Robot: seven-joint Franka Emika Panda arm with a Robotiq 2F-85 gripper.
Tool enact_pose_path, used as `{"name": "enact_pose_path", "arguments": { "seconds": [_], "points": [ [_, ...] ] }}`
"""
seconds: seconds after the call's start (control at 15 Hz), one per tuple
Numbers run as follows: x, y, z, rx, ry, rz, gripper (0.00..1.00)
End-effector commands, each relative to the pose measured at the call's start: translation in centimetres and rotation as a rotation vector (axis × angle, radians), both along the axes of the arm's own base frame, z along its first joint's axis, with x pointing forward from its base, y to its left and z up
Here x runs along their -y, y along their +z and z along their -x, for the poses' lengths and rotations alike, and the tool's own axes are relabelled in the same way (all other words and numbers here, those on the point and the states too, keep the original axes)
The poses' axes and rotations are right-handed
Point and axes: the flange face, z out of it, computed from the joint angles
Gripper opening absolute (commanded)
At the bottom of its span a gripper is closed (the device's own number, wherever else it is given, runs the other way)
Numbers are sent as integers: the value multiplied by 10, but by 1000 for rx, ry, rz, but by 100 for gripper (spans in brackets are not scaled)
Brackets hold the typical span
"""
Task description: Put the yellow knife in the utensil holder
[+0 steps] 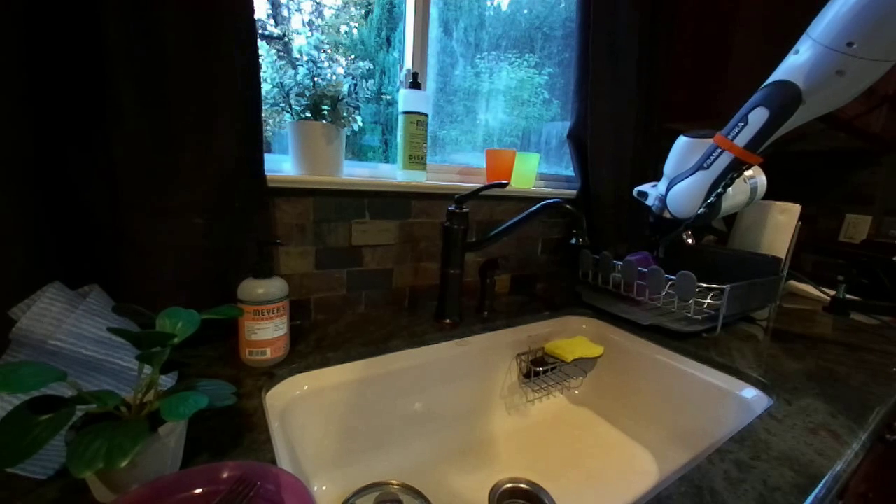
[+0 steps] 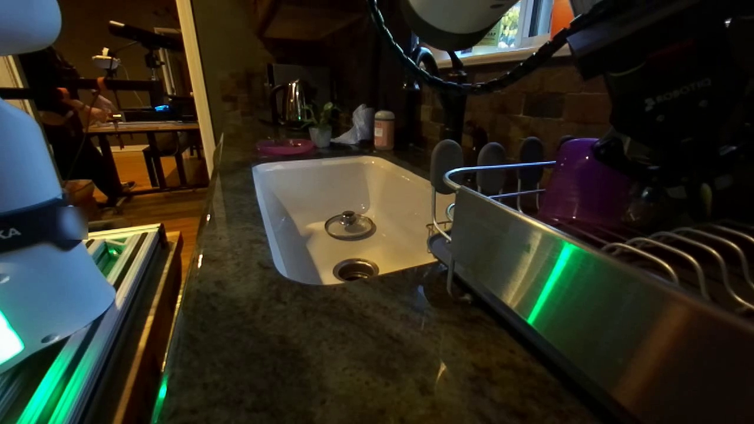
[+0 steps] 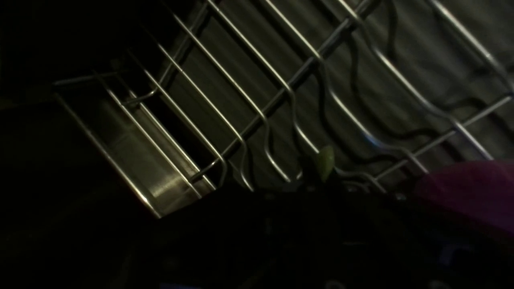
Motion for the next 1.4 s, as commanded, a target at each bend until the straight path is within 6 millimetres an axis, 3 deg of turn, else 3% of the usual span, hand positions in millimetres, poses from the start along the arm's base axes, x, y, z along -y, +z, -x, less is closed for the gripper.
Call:
{"name": "enact_pose_path", "arguments": {
  "seconds": [0.0, 0.2, 0.33, 0.6, 0.73, 0.87, 1.07, 1.33],
  "points": [
    [-8, 17, 13, 13, 7, -6, 1],
    [0, 50, 37, 15, 56, -8, 1],
    [14, 85, 58, -18, 53, 9, 1],
    [51, 149, 94, -230, -12, 109, 1],
    [59, 171, 106, -347, -31, 143, 1],
    [70, 182, 109, -441, -82, 199, 1],
    [91, 180, 103, -559, -144, 294, 1],
    [131, 156, 92, -706, -206, 427, 1]
  ]
}}
